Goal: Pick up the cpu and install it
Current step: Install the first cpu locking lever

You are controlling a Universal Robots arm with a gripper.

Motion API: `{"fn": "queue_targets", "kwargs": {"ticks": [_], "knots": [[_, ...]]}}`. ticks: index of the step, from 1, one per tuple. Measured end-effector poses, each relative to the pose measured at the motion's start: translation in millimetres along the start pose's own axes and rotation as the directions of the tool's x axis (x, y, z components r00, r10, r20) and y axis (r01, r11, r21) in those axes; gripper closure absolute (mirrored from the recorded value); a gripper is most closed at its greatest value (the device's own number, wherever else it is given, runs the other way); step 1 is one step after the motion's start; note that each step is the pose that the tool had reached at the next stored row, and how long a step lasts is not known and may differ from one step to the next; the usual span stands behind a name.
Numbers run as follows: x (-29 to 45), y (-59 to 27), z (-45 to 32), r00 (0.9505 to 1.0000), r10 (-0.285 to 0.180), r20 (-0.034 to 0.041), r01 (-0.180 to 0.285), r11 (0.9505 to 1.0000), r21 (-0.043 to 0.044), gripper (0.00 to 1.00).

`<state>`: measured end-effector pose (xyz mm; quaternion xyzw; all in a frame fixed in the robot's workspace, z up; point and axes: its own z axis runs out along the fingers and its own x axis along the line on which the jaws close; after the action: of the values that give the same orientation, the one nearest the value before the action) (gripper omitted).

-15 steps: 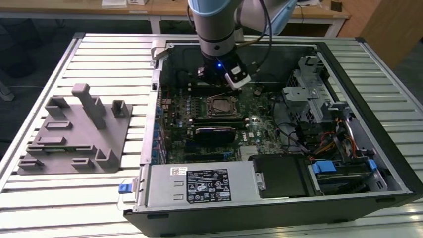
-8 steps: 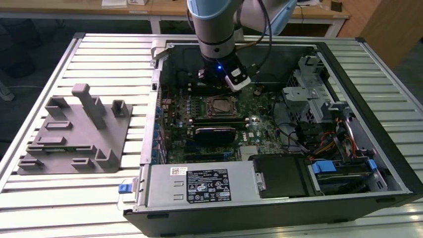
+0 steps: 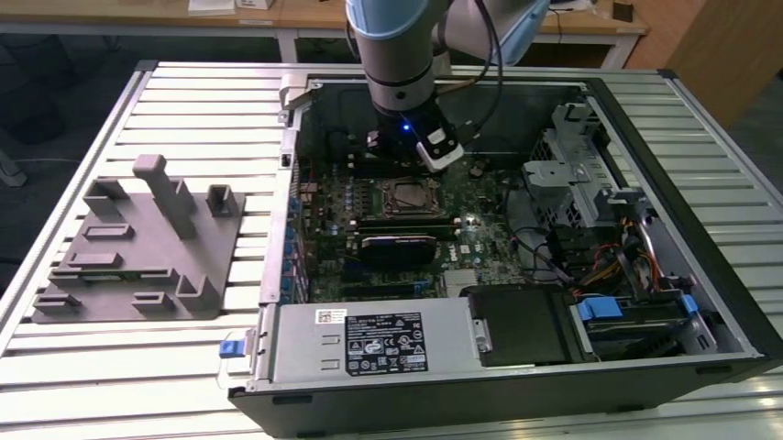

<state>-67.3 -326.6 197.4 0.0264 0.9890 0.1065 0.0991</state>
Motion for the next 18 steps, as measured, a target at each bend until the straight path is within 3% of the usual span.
{"fn": "queue_targets", "kwargs": {"ticks": [8, 14, 18], "knots": [[0.8, 0.5, -2.4, 0.9974, 0.070, 0.0163, -0.071, 0.9974, 0.0128, 0.89], [10.1, 1.0, -6.4, 0.9961, 0.087, 0.0190, -0.087, 0.9962, 0.0079, 0.89], [12.2, 3.4, -6.3, 0.9956, 0.092, 0.0196, -0.092, 0.9957, 0.0053, 0.89]]}}
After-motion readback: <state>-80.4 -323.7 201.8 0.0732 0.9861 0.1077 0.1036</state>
